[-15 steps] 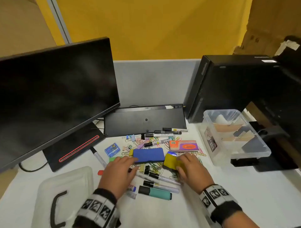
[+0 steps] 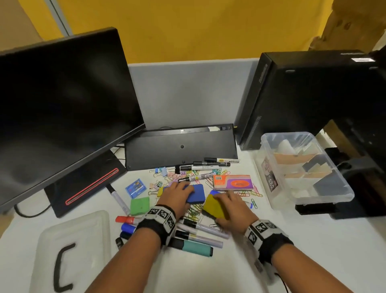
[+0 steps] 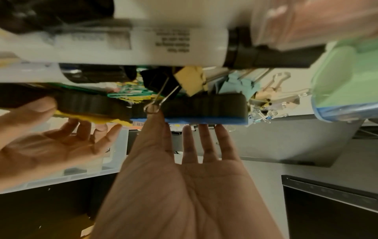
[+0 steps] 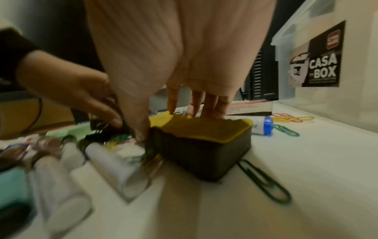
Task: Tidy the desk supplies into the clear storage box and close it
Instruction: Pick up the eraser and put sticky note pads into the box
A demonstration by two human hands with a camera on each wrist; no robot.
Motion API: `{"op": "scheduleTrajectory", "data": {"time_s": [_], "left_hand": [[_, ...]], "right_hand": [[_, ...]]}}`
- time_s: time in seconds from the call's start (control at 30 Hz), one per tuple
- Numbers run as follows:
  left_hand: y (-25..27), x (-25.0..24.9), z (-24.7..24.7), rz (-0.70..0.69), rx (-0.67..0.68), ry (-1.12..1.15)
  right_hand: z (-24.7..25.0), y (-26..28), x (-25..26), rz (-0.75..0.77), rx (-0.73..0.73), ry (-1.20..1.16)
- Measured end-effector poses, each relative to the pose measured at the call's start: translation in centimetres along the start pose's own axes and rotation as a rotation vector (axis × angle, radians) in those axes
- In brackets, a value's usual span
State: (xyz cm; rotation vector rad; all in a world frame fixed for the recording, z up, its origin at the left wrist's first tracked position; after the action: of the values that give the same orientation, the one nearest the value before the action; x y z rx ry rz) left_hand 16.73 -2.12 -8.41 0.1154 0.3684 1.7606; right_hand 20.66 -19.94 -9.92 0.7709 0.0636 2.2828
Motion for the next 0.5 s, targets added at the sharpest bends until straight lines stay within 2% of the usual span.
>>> {"op": "scheduleTrajectory", "data": {"time_s": [0.2,0.27,0.37,0.5], "left_hand": [[-1.1,0.2,0.2,0.041,-0.035,-0.013],[-1.0,0.8,0.5,0.074,-0.018,0.074],[0.2,2.4,1.8,0.155,-0.026,0.399],[3.1,4.9,3.9,0.185,-0.01,0.933]], "right_hand": [[3.5,0.3,-1.5,-0.108,-0.2,-0.608],[4.2,0.3,-2.0,-0.121,-0.232,-0.817],[4.6,0.6,-2.1,-0.156,-0.274,-1.023],[3.5,0.7,-2.9,-0.295,-0.349,-1.271]]}}
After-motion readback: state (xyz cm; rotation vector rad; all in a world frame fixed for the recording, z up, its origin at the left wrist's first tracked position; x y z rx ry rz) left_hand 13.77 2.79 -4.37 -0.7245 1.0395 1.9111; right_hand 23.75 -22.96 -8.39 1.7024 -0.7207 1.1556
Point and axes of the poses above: each hand's wrist, its own y-axis away from the middle knuckle, its own z-axis out of the back of the hand, x = y × z, the point moved 6 cm from there along -y, towards the middle knuckle, and after that the axes turned 9 degrees about z, right-handed, at the moved point
